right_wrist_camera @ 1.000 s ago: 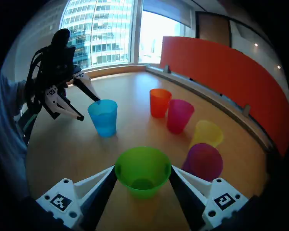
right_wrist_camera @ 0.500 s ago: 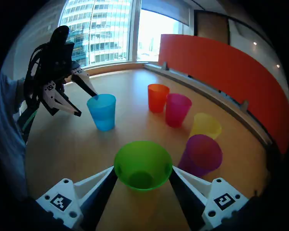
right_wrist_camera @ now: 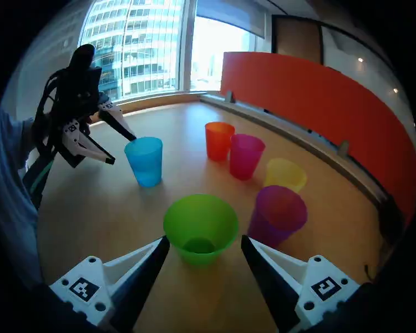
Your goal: Pour water
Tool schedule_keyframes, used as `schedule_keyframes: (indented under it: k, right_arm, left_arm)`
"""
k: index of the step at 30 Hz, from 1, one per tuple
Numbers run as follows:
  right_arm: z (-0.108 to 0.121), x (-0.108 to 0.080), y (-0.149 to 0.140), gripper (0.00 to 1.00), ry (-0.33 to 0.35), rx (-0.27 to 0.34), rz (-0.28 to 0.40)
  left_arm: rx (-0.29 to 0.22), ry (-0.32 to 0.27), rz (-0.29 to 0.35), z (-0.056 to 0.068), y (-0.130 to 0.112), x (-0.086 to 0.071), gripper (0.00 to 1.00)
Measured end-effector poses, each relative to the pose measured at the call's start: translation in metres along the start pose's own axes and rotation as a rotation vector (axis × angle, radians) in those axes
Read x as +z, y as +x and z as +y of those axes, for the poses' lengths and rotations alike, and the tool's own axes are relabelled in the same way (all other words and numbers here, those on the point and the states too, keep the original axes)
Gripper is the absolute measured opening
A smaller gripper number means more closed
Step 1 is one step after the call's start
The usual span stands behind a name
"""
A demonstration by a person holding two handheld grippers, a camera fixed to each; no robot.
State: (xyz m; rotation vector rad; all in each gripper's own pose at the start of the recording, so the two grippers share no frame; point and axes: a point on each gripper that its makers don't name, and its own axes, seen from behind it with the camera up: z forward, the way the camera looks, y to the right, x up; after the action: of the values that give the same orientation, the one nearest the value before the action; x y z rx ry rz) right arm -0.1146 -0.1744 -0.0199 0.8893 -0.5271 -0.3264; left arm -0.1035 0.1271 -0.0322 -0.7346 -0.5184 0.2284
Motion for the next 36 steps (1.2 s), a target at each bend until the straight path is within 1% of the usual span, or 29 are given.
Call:
schedule_keyframes:
  k: [4,8,11,15,22,26,32,36]
  right_arm:
    - [0.002,-0.011,-0.002,1.00,-0.024,0.014,0.018]
    - [0.004,-0.023,-0.004,1.00,-0.050,0.037,0.041]
    - [0.005,-0.032,-0.005,1.00,-0.073,0.051,0.056]
    - [0.008,-0.044,-0.006,1.00,-0.106,0.063,0.076]
    - [0.017,-0.064,-0.003,1.00,-0.184,0.086,0.116]
    - [0.022,-0.072,-0.002,1.00,-0.230,0.102,0.141]
    - [0.030,-0.083,0.000,1.00,-0.305,0.112,0.173]
    - [0.037,-0.091,0.008,1.00,-0.355,0.131,0.213]
  left_arm:
    - [-0.002,0.017,0.012,-0.001,0.000,-0.004,0.96]
    - [-0.008,0.048,0.033,-0.005,0.002,-0.010,0.95]
    - [-0.016,0.074,0.056,-0.006,0.005,-0.016,0.96]
    - [-0.018,0.111,0.102,-0.009,0.012,-0.026,0.95]
    - [-0.036,0.186,0.179,-0.022,0.021,-0.044,0.95]
    - [-0.062,0.231,0.221,-0.031,0.026,-0.054,0.95]
    - [-0.094,0.318,0.286,-0.046,0.033,-0.069,0.95]
    - [-0.114,0.367,0.329,-0.053,0.040,-0.078,0.95]
